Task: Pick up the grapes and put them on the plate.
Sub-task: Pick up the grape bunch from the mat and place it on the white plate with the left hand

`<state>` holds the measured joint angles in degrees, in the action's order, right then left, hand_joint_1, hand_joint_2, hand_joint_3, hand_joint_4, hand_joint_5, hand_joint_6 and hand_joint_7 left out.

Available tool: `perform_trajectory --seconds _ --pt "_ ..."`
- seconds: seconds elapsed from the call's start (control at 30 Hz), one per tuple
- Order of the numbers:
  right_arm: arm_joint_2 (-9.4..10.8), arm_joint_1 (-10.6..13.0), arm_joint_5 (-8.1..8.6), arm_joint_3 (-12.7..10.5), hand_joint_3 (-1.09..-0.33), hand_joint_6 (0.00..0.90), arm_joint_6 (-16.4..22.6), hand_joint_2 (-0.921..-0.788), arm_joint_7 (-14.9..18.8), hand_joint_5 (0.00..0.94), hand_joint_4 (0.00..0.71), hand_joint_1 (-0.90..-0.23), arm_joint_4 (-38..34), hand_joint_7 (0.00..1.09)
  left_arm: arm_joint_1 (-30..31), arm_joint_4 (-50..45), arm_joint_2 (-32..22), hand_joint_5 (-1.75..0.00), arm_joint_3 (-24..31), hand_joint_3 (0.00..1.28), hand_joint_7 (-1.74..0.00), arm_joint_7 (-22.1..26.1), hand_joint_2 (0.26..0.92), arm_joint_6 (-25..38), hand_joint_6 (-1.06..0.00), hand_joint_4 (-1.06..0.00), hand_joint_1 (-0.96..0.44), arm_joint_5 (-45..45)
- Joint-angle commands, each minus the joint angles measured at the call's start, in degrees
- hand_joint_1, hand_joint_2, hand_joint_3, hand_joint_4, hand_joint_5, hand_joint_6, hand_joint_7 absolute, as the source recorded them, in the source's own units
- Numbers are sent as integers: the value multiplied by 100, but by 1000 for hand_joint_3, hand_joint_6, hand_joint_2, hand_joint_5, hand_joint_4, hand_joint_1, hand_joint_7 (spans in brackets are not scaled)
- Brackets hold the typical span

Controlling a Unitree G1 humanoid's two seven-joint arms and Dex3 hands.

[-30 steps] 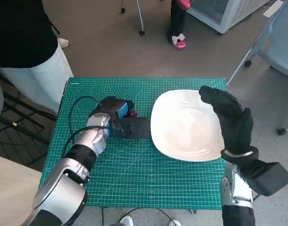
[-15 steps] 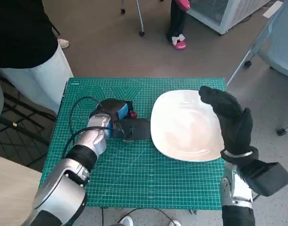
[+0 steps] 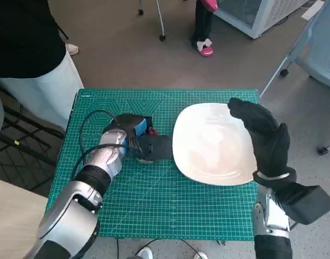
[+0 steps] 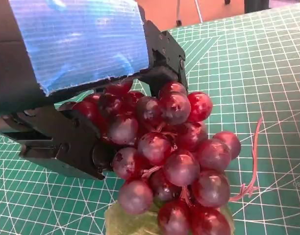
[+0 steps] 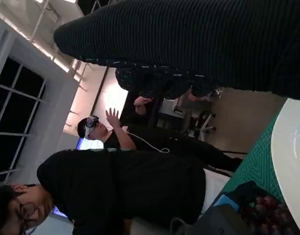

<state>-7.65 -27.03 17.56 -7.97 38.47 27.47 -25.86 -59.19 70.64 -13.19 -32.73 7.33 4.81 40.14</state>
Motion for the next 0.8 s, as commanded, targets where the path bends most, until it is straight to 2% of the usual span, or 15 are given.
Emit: perform_trajectory --seconds 0.03,0.43,0.8 --pt "18 40 -49 5 -882 -1 -86 -921 -44 0 367 -609 -55 489 141 43 -20 -1429 -4 241 -1305 92 921 -17 -496 -428 2 -26" --pt "13 16 -44 -6 -880 -1 -56 -921 -28 1 368 -609 -114 485 96 7 -77 -1519 22 236 -1184 105 921 -54 -508 -447 2 -44" --pt "17 -10 -54 -8 -880 -1 -25 -921 -25 1 369 -608 -175 484 70 -205 -169 -1467 71 223 -1200 74 921 -46 -484 -503 1 -83"
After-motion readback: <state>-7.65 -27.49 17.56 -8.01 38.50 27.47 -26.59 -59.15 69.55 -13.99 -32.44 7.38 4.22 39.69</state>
